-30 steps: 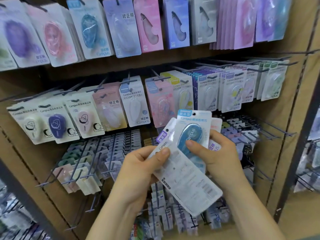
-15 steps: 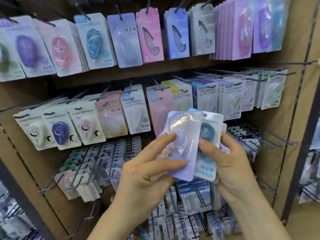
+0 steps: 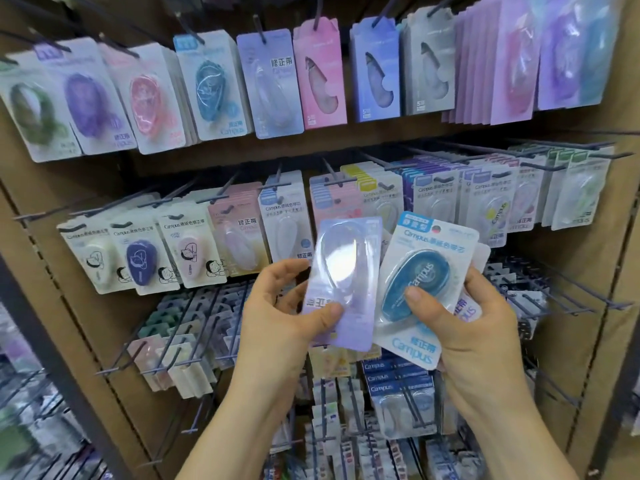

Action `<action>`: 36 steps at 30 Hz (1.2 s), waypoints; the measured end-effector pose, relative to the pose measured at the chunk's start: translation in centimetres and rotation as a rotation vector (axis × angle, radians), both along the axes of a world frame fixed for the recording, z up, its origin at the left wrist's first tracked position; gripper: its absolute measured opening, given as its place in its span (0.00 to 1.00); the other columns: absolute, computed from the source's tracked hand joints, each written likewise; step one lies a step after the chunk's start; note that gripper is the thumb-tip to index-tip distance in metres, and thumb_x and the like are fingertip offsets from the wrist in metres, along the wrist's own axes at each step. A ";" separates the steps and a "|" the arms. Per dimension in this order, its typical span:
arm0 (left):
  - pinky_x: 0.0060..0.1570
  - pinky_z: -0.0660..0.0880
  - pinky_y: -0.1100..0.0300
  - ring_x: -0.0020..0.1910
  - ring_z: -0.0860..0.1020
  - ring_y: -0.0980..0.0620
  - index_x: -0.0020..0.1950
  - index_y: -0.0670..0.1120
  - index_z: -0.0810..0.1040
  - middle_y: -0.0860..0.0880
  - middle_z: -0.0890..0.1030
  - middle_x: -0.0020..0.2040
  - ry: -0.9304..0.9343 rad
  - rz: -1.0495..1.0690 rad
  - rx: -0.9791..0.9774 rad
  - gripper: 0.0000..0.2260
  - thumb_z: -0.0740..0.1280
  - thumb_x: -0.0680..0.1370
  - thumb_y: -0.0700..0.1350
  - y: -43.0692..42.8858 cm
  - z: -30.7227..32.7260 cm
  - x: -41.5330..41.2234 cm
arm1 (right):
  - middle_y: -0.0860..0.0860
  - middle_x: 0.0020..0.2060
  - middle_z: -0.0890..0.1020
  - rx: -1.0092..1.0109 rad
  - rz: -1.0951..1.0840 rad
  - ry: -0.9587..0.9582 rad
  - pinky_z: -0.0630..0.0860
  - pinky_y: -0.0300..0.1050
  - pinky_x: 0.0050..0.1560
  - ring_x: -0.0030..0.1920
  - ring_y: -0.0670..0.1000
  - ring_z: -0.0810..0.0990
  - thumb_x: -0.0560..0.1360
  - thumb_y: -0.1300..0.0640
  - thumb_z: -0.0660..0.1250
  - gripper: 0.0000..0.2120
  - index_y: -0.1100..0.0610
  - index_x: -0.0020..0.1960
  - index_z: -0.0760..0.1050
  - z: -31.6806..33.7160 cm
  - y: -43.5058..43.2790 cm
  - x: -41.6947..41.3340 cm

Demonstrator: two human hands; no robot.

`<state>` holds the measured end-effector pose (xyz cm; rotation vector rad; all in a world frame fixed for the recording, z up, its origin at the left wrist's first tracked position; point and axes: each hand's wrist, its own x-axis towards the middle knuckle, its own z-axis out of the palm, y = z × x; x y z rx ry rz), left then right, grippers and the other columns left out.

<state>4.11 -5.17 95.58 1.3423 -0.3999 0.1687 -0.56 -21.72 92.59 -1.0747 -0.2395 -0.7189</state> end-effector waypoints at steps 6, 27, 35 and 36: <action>0.32 0.81 0.54 0.34 0.83 0.45 0.50 0.45 0.81 0.43 0.85 0.40 -0.012 -0.028 -0.007 0.26 0.77 0.55 0.29 2.8 2.1 1.8 | 0.52 0.48 0.86 -0.062 -0.048 -0.005 0.83 0.50 0.44 0.46 0.52 0.86 0.56 0.46 0.83 0.25 0.50 0.50 0.82 0.0 -3.3 -0.2; 0.37 0.78 0.54 0.33 0.81 0.47 0.41 0.44 0.76 0.46 0.82 0.35 -0.030 0.160 -0.052 0.17 0.70 0.67 0.58 6.5 10.5 4.9 | 0.62 0.45 0.86 -0.198 0.637 0.024 0.82 0.51 0.39 0.42 0.59 0.86 0.43 0.50 0.88 0.34 0.53 0.48 0.85 6.2 4.7 5.6; 0.41 0.80 0.51 0.42 0.84 0.46 0.60 0.49 0.76 0.42 0.85 0.51 -0.047 -0.064 0.123 0.16 0.66 0.72 0.48 11.3 9.8 6.5 | 0.51 0.36 0.87 -0.308 0.325 -0.047 0.78 0.34 0.35 0.36 0.45 0.85 0.45 0.64 0.81 0.25 0.44 0.38 0.86 8.4 8.0 6.8; 0.39 0.80 0.52 0.42 0.84 0.46 0.60 0.51 0.75 0.42 0.85 0.51 -0.052 -0.084 0.134 0.16 0.66 0.73 0.48 12.0 10.0 6.9 | 0.50 0.36 0.87 -0.334 0.302 -0.052 0.77 0.31 0.34 0.34 0.43 0.85 0.48 0.67 0.77 0.24 0.42 0.36 0.85 9.0 8.5 6.9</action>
